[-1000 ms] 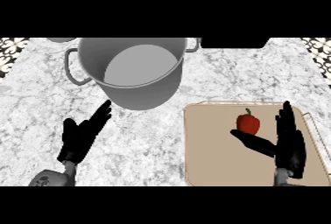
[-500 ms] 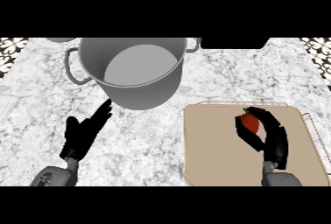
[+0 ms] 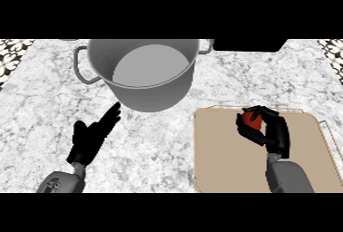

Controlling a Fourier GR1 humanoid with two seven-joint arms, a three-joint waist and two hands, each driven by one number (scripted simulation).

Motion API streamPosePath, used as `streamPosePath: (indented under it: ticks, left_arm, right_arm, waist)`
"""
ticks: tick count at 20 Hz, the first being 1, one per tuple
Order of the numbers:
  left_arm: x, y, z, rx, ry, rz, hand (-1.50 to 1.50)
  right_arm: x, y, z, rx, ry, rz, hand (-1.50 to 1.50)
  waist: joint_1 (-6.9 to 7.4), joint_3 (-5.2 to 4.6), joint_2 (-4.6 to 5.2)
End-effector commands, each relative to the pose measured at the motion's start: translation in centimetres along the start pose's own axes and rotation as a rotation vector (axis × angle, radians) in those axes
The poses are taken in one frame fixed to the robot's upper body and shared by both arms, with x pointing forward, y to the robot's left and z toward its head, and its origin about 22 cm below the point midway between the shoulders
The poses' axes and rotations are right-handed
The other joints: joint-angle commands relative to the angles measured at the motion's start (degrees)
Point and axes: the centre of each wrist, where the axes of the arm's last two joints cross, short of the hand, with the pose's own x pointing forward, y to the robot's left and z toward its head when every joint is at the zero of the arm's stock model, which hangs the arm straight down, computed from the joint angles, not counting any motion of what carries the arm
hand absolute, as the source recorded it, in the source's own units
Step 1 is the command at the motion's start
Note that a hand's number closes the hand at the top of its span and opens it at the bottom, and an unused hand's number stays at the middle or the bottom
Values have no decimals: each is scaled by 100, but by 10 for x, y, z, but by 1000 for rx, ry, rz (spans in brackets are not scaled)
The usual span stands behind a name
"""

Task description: Pick the bell pepper from the tray and place it in the pot

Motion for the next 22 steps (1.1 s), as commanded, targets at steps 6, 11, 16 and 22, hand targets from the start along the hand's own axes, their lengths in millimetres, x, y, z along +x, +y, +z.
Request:
streamPosePath:
  ticks: [6,11,16,22]
  left_arm:
    - [19,-30,-14,-118,-71,-23,0]
    - [25,-24,-18,-107,-63,-37,0]
    - [22,-22,-17,-80,-45,-33,0]
    - [22,-13,-16,-76,-39,-33,0]
  right_arm:
    - [67,7,-64,728,-203,96,150]
    - [110,-24,-107,895,-348,56,150]
    - [133,-57,-134,936,-439,110,150]
    - [157,-45,-151,924,-599,208,150]
  waist:
    - [750,77,289]
    - [626,67,253]
    - [583,60,241]
    - [538,51,213]
